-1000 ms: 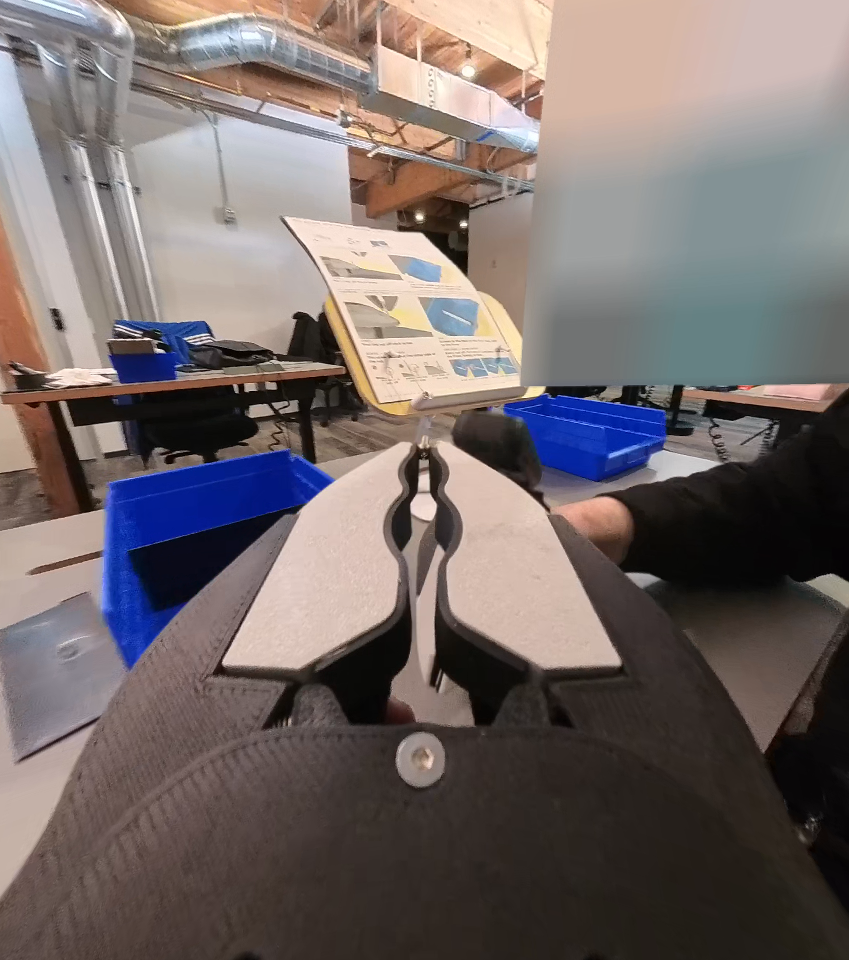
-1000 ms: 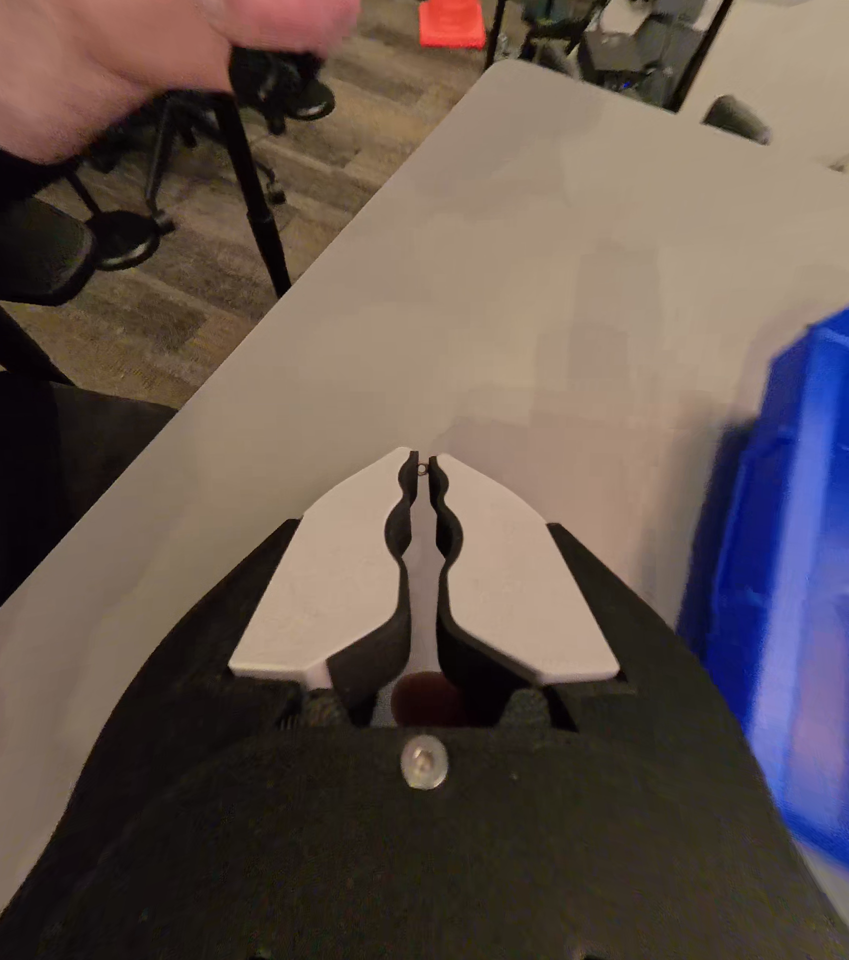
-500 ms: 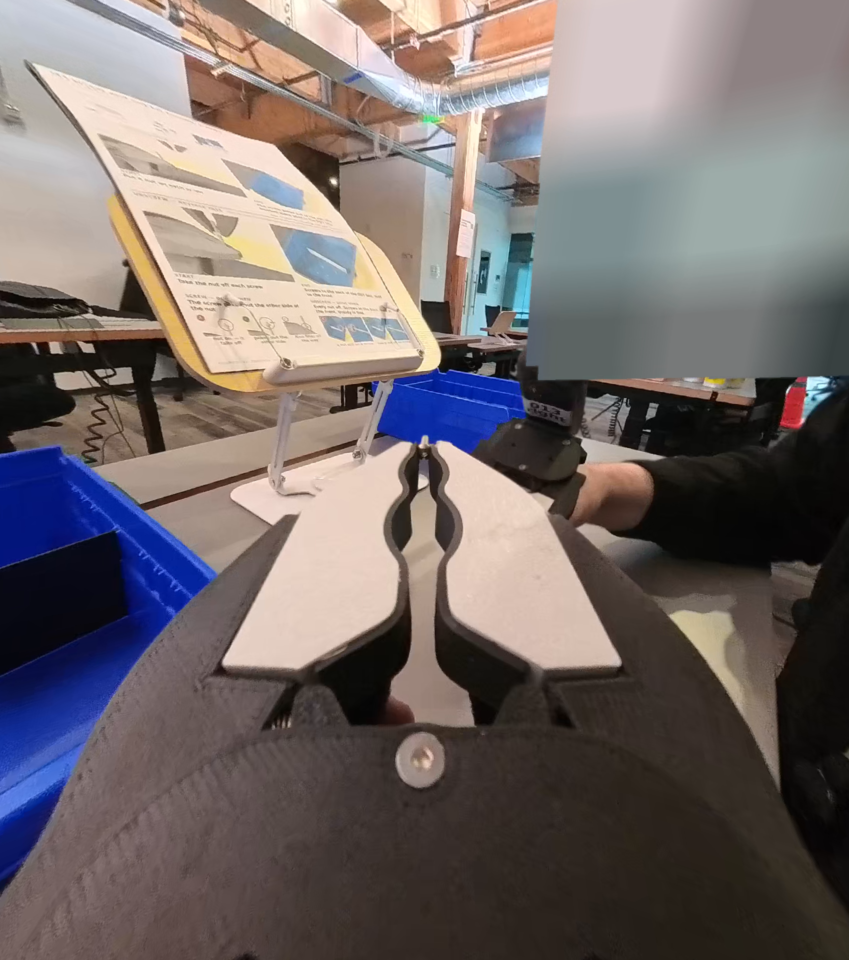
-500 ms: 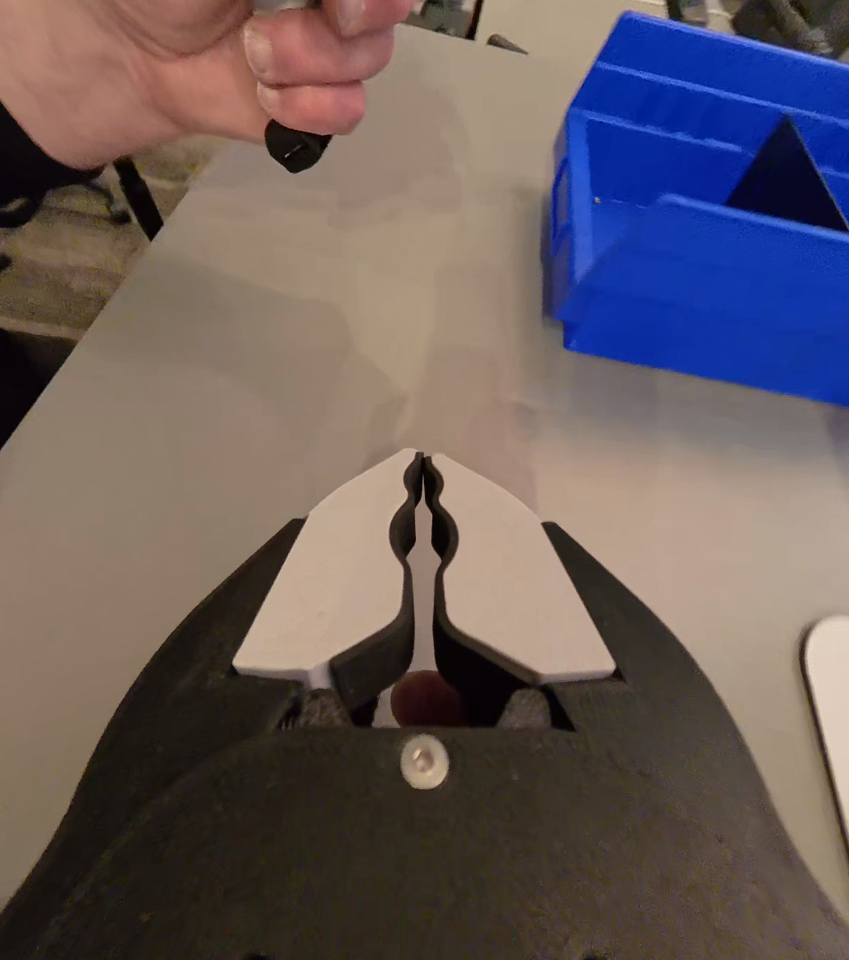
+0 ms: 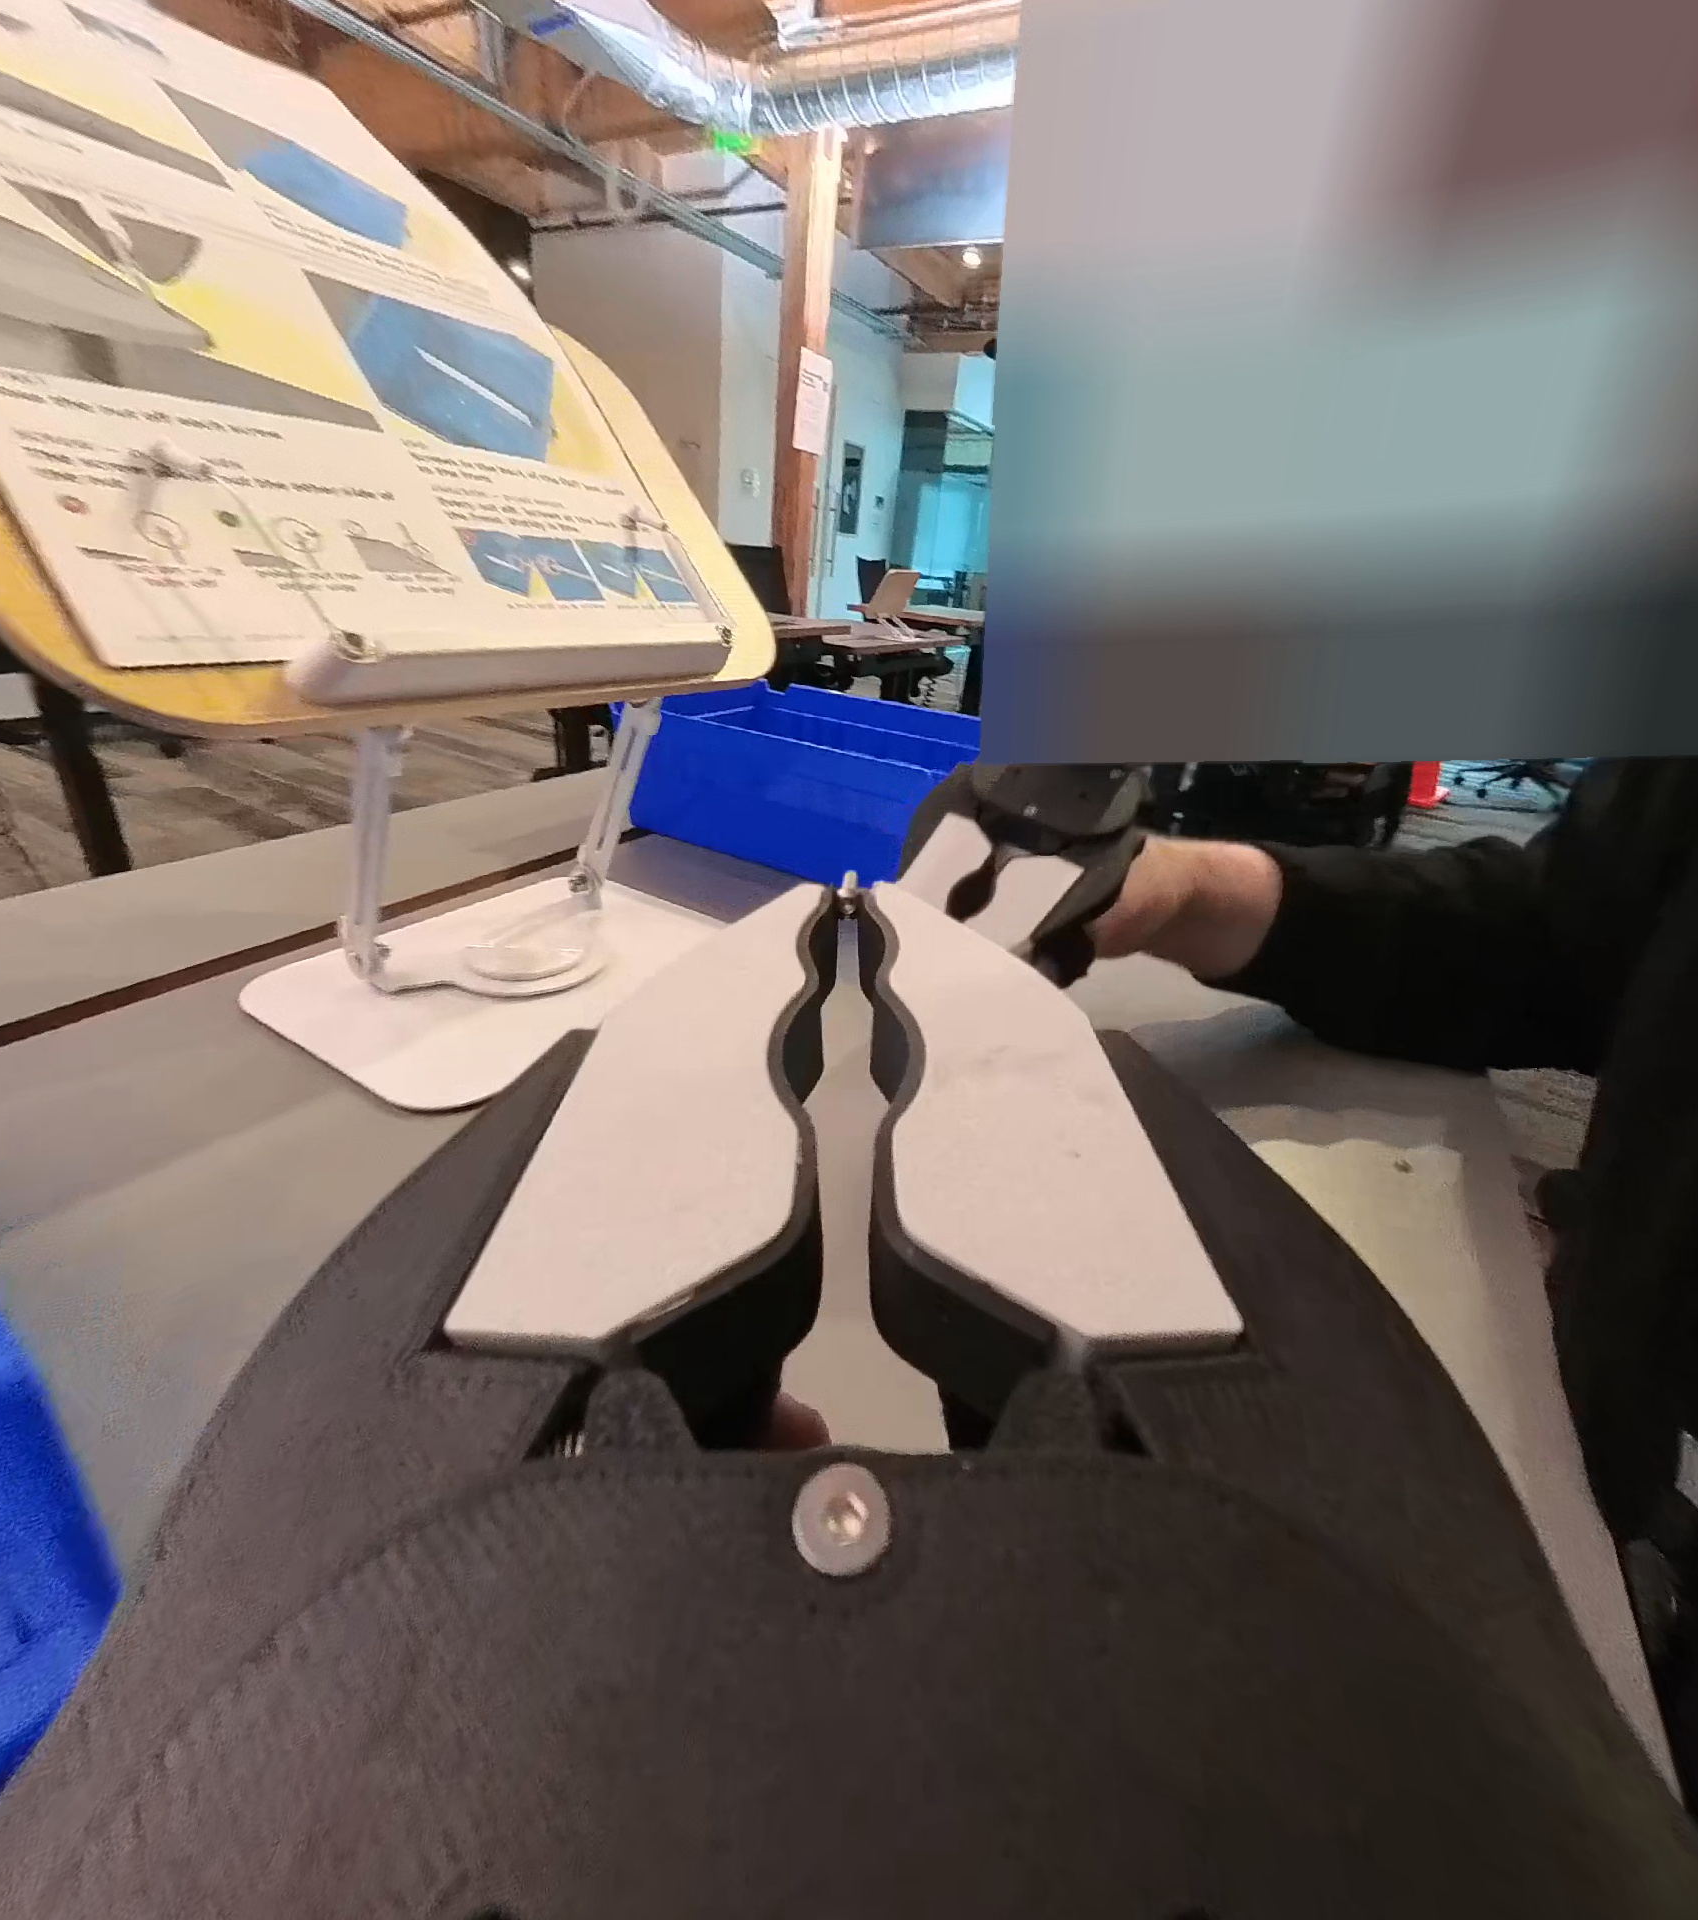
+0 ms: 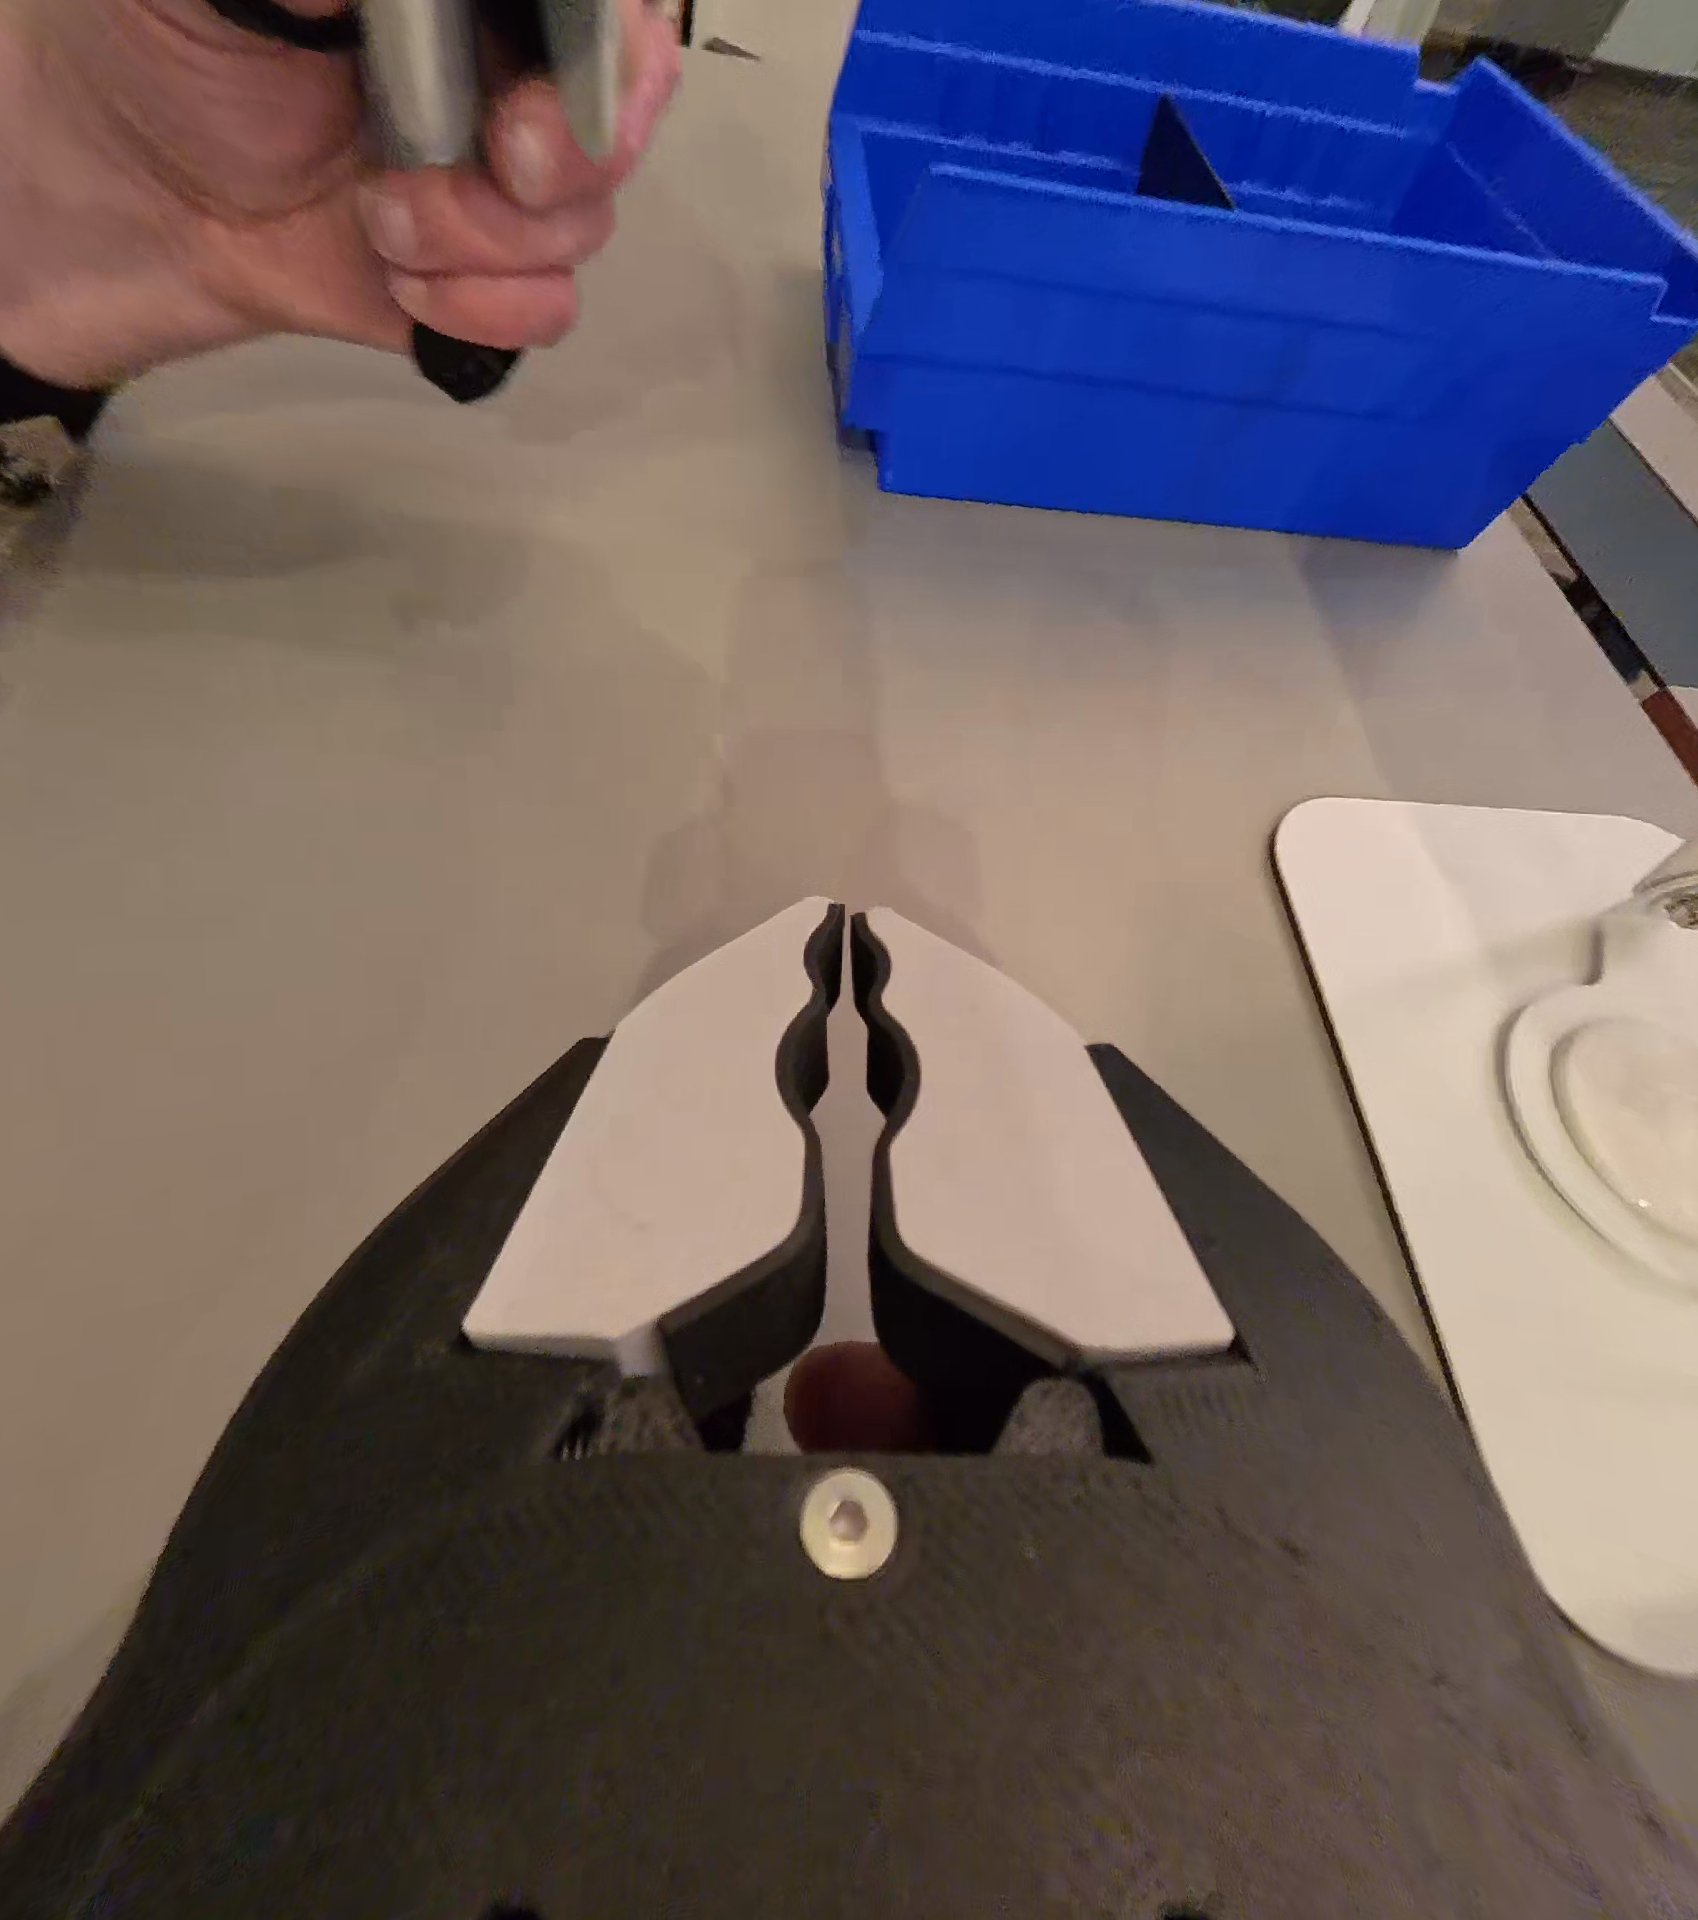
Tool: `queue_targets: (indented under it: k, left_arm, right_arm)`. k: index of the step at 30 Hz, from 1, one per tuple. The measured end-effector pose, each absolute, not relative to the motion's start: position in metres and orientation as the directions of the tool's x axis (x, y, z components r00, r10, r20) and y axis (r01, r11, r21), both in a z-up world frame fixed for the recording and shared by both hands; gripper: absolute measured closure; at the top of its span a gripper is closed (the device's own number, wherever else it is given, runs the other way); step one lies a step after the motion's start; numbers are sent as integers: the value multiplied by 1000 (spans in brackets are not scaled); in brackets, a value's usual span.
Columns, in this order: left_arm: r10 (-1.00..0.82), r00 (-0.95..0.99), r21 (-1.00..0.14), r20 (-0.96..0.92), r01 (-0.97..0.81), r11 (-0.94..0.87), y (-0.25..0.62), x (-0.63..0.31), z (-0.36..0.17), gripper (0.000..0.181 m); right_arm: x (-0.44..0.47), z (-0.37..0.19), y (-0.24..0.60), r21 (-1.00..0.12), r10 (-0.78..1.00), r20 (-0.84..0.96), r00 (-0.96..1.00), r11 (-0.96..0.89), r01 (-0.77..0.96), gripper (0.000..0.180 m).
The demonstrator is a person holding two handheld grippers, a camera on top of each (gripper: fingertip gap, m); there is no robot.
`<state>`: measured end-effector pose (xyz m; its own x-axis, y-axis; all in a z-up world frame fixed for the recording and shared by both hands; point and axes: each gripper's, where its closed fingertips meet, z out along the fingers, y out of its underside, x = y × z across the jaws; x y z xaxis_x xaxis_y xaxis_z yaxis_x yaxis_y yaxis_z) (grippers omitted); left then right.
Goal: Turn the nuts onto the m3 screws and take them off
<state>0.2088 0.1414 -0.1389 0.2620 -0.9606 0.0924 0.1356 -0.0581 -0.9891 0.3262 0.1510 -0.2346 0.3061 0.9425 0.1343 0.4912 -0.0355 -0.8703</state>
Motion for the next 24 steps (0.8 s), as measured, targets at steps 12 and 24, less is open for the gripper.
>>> queue_targets:
  k: [12,24]
  left_arm:
    - [-996,-11,-996,88,1,-88,121,301,-168,178]
    - [-987,-90,-991,131,-33,-128,112,323,-188,178]
  right_arm:
    - [394,-254,5,-791,977,115,177,-18,611,164]
    - [414,-280,-54,-728,944,107,311,-139,672,161]
